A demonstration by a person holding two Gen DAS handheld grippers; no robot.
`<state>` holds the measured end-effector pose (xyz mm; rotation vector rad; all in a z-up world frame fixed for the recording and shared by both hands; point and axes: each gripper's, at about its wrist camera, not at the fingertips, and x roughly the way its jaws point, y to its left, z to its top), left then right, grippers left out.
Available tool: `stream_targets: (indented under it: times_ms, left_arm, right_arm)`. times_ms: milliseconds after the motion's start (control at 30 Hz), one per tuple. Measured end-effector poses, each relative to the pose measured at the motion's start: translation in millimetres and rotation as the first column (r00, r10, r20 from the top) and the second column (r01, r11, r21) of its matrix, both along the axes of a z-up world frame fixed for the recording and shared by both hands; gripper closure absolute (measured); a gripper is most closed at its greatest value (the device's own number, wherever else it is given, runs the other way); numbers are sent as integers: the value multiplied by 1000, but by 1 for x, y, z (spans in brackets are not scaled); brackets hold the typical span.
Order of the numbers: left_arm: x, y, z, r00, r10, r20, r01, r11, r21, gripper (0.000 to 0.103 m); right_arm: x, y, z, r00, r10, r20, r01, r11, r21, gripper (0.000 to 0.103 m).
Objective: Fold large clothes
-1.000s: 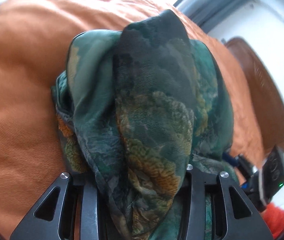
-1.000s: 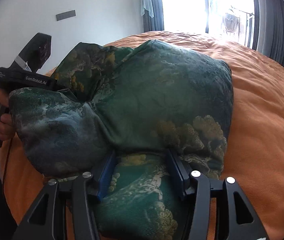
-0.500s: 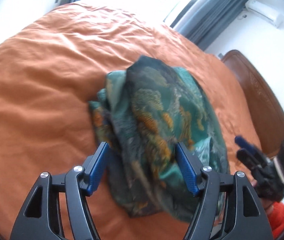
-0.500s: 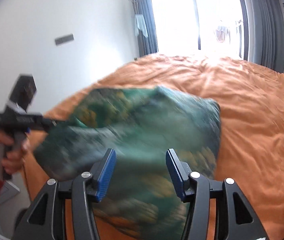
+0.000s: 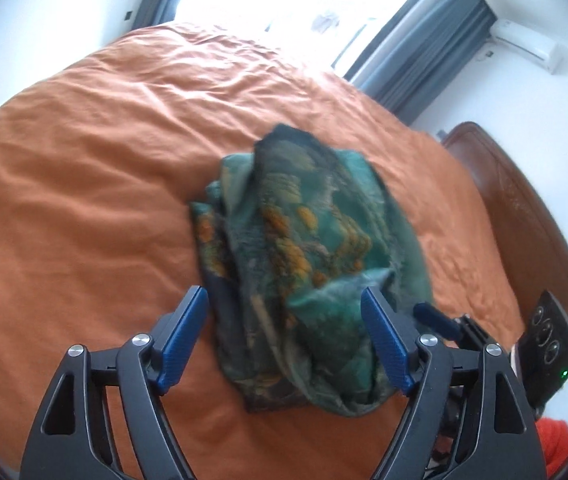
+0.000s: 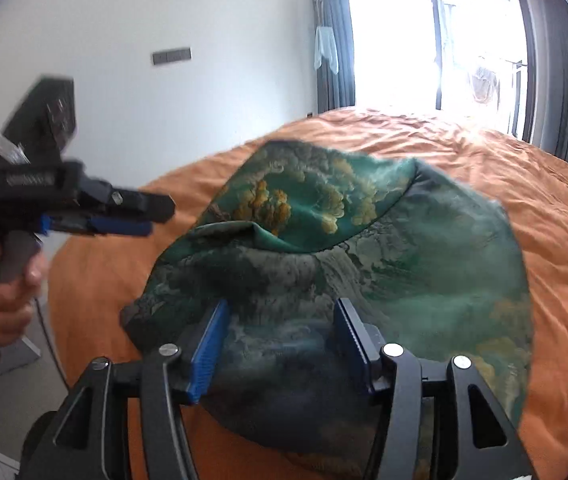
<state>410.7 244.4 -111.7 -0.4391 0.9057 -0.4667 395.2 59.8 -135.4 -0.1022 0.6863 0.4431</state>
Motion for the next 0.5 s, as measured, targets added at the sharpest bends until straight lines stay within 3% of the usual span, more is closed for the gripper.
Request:
stream_targets:
  times_ms: [100, 167, 267, 367, 433, 500]
  left_arm:
    - [7, -13, 4, 1000, -17, 4, 17, 1000, -26, 15]
    - [17, -18, 3, 1000, -1, -16, 1, 1000, -1, 15]
    - [39, -15, -15, 994, 33, -105, -32, 999, 18, 14]
    - [65, -16, -51, 971, 15, -238, -19, 1000, -16, 8]
    - [75, -18, -71, 960, 4, -281, -11, 1000, -25, 1]
    - [83, -20, -89, 946, -24, -322, 7, 998, -54, 0]
  right_arm:
    - [-19, -24, 20, 998, -48, 30, 46, 998, 39, 34]
    - [-27, -45, 30, 996, -83, 36, 81, 995, 63, 30]
    - [-28, -84, 41, 991, -134, 7, 132, 983, 128, 22]
    - [0, -125, 36, 981, -166, -100, 184, 961, 206, 20]
    - [21, -153, 20, 966, -174, -191, 219, 944, 247, 20]
    - [44, -173, -5, 944, -148, -294, 229, 936, 266, 20]
